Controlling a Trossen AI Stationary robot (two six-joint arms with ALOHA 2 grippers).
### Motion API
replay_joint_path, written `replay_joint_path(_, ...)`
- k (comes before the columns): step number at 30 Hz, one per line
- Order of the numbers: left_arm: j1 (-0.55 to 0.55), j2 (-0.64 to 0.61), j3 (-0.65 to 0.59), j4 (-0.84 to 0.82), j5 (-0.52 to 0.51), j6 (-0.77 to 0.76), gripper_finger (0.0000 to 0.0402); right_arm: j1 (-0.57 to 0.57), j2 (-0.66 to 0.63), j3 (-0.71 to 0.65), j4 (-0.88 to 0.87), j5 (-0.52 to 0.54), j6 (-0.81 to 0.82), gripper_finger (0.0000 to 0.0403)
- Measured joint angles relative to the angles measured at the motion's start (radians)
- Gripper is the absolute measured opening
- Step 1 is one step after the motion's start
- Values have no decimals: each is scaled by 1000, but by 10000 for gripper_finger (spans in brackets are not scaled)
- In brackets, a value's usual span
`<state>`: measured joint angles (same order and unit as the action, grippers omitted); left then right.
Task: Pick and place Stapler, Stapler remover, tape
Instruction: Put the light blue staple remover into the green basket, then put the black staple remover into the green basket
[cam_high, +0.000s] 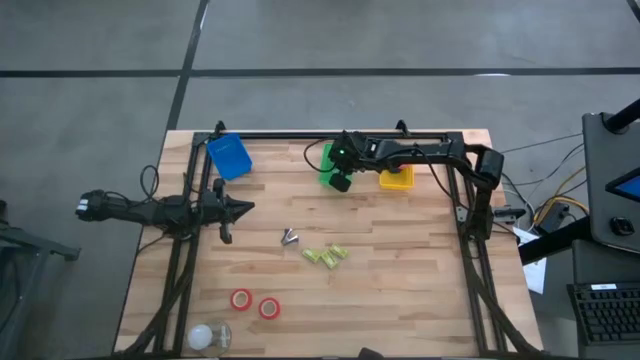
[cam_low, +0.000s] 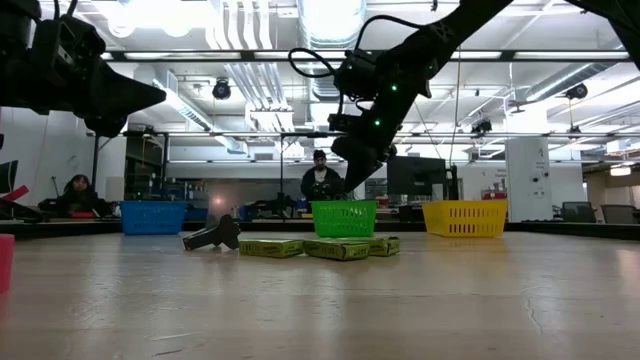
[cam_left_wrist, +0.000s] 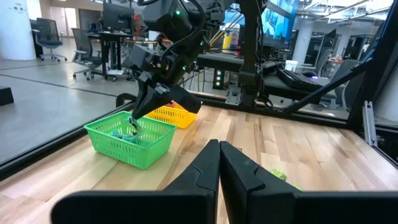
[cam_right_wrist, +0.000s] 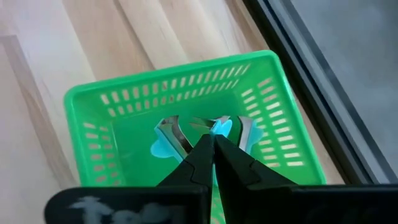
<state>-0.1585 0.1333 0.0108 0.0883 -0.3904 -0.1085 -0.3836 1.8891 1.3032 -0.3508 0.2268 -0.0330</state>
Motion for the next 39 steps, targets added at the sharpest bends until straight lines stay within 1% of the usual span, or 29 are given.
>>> replay_joint_path(4,0,0,0,0,0,0,14,0,0,-1,1,0,-1,22)
replay_joint_path(12,0,0,0,0,0,0,14,4,0,-1,9,4,6,89)
replay_joint_path(15,0,0,0,0,0,0,14,24,-11,-2,24,-43,-24,106)
replay_joint_path(19,0,0,0,0,0,0,14,87,-21,-1,92,-143,-67,118)
replay_joint_path(22,0,0,0,0,0,0,14,146,-21,-1,109,-257,-140,123)
replay_joint_path(23,0,0,0,0,0,0,14,169,-21,-1,117,-278,-158,123)
replay_joint_path(28,0,0,0,0,0,0,14,298,-21,-1,166,-290,-207,117)
replay_joint_path(31,0,0,0,0,0,0,14,353,-21,-1,223,-292,-210,115)
replay_joint_path(34,0,0,0,0,0,0,14,383,-19,-1,261,-288,-191,119)
replay_joint_path(39,0,0,0,0,0,0,14,404,21,-1,330,-288,-153,146)
